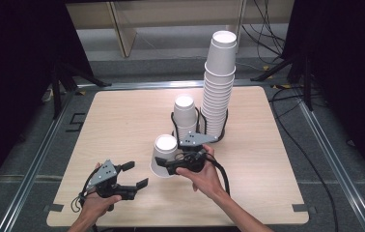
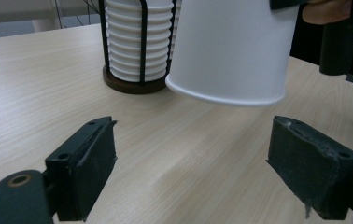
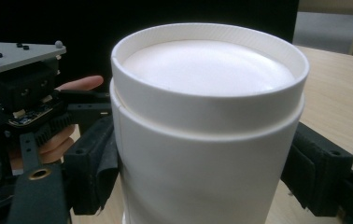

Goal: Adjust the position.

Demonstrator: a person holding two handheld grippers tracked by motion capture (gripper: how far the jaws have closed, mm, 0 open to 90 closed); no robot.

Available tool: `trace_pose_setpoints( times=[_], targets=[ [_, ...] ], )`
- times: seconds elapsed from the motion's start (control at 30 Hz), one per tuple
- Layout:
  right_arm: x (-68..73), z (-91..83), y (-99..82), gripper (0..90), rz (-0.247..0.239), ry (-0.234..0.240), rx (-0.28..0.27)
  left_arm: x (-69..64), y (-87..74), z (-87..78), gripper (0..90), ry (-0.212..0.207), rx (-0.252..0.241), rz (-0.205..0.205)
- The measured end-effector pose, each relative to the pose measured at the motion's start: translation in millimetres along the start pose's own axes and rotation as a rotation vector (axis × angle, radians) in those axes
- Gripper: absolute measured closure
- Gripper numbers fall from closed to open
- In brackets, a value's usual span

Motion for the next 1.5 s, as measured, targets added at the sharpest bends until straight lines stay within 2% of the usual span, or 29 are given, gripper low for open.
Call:
trace_pose_setpoints(
  times=[0.03, 0.07, 0.1, 0.13, 0.17, 0.2, 0.3, 0.33, 0.37, 0.4, 0.43, 0.47, 0.53, 0.63, 0.67, 0.73, 0.8, 0.87, 0.93, 0.97, 1.0, 1.03, 1.07, 1.13, 1.2, 1.23, 1.3, 1.43, 1.5],
  targets=[
    [1.9, 0.8, -0.4, 21.3, 0.010, 0.008, 0.002, -0.8, 0.1, -0.9, 14.8, 0.007, 0.013, 0.002],
    [1.1, 1.5, -0.1, 21.3, -0.016, 0.009, -0.002, -2.2, 0.5, 0.2, 14.8, -0.001, 0.004, 0.004],
    [3.5, 2.2, -0.8, 21.3, -0.003, 0.018, 0.007, -3.2, 0.9, 1.9, 14.8, -0.022, -0.016, 0.005],
    [3.5, 2.2, -0.8, 21.3, -0.003, 0.018, 0.007, -3.2, 0.9, 1.9, 14.8, -0.022, -0.016, 0.005],
    [6.1, 4.5, -1.0, 21.4, 0.000, 0.039, 0.002, -5.6, 1.2, 0.8, 14.7, -0.025, -0.004, 0.014],
    [5.3, 4.9, -0.7, 21.4, -0.021, 0.027, -0.004, -6.7, 1.7, 2.5, 14.7, -0.044, -0.026, 0.020],
    [12.7, 7.0, -1.5, 21.4, 0.013, 0.064, 0.010, -9.1, 1.7, 2.2, 14.7, -0.037, -0.005, 0.027],
    [10.7, 8.2, -0.6, 21.4, -0.031, 0.050, 0.001, -9.4, 1.8, 2.9, 14.7, -0.035, -0.008, 0.023],
    [11.0, 9.8, 0.0, 21.4, -0.051, 0.057, -0.007, -9.5, 1.8, 3.1, 14.8, -0.035, -0.006, 0.019],
    [13.2, 9.7, -0.6, 21.4, -0.032, 0.055, 0.004, -9.2, 1.8, 3.2, 14.7, -0.034, -0.003, 0.021],
    [16.4, 10.5, -1.3, 21.4, -0.016, 0.072, 0.013, -9.4, 2.3, 5.6, 14.7, -0.050, -0.026, 0.019],
    [15.7, 11.6, -0.7, 21.5, -0.039, 0.062, 0.006, -9.6, 2.3, 5.8, 14.7, -0.050, -0.024, 0.020],
    [17.3, 13.6, -1.1, 21.6, -0.044, 0.065, 0.009, -10.7, 2.3, 5.7, 14.3, -0.045, -0.007, 0.023],
    [19.0, 16.6, -1.5, 21.6, -0.055, 0.068, 0.008, -13.6, 2.7, 9.1, 14.4, -0.068, -0.022, 0.033],
    [21.4, 18.2, -1.8, 21.7, -0.045, 0.085, 0.011, -14.4, 2.8, 10.0, 14.3, -0.071, -0.022, 0.032],
    [22.7, 19.4, -2.0, 21.7, -0.056, 0.076, 0.019, -14.6, 2.4, 9.6, 12.0, -0.054, -0.001, 0.039],
    [25.2, 21.7, -2.1, 21.8, -0.062, 0.081, 0.014, -15.6, 2.6, 12.0, 9.1, -0.065, -0.016, 0.029],
    [28.7, 23.8, -2.3, 21.8, -0.060, 0.091, 0.018, -15.7, 2.2, 11.3, 7.0, -0.050, 0.003, 0.027],
    [31.6, 26.0, -2.3, 21.8, -0.063, 0.099, 0.017, -16.1, 2.7, 13.1, 5.3, -0.056, -0.010, 0.017],
    [33.1, 26.4, -2.6, 21.8, -0.062, 0.098, 0.026, -15.9, 2.3, 12.2, 5.8, -0.046, 0.008, 0.021],
    [35.0, 27.5, -2.6, 21.8, -0.062, 0.108, 0.024, -16.7, 3.0, 14.8, 4.9, -0.061, -0.019, 0.016],
    [36.6, 29.5, -2.1, 21.8, -0.063, 0.119, 0.010, -16.2, 2.6, 14.4, 4.5, -0.061, -0.011, 0.027],
    [37.6, 28.7, -2.2, 21.9, -0.067, 0.113, 0.023, -16.6, 2.7, 14.2, 4.1, -0.055, -0.010, 0.027],
    [40.6, 29.4, -2.4, 21.8, -0.054, 0.124, 0.027, -17.1, 2.7, 13.4, 4.0, -0.053, -0.004, 0.034],
    [40.3, 29.7, -2.0, 21.8, -0.064, 0.121, 0.020, -17.1, 2.4, 13.3, 4.2, -0.054, -0.005, 0.038],
    [40.6, 30.8, -1.8, 21.8, -0.062, 0.132, 0.009, -17.0, 2.4, 14.9, 4.2, -0.061, -0.019, 0.028],
    [40.7, 30.9, -2.3, 21.8, -0.052, 0.137, 0.009, -15.6, 1.5, 14.0, 4.0, -0.066, -0.004, 0.022],
    [38.7, 30.5, -3.8, 21.0, -0.046, 0.139, 0.028, -16.6, 0.8, 13.3, 7.9, -0.060, 0.009, 0.019],
    [38.4, 31.4, -4.1, 20.3, -0.041, 0.151, 0.021, -17.0, 0.9, 14.3, 9.8, -0.069, -0.007, 0.022]
  ],
)
Point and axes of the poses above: each handheld gripper's, and its own axes: z roughly forward along the jaws, y roughly out of its top, x roughly to its left, the point moved 4 cm from there along z, roughly forward along the jaws, and after that the axes turned 9 degrees about x, right-handed, at the moved point
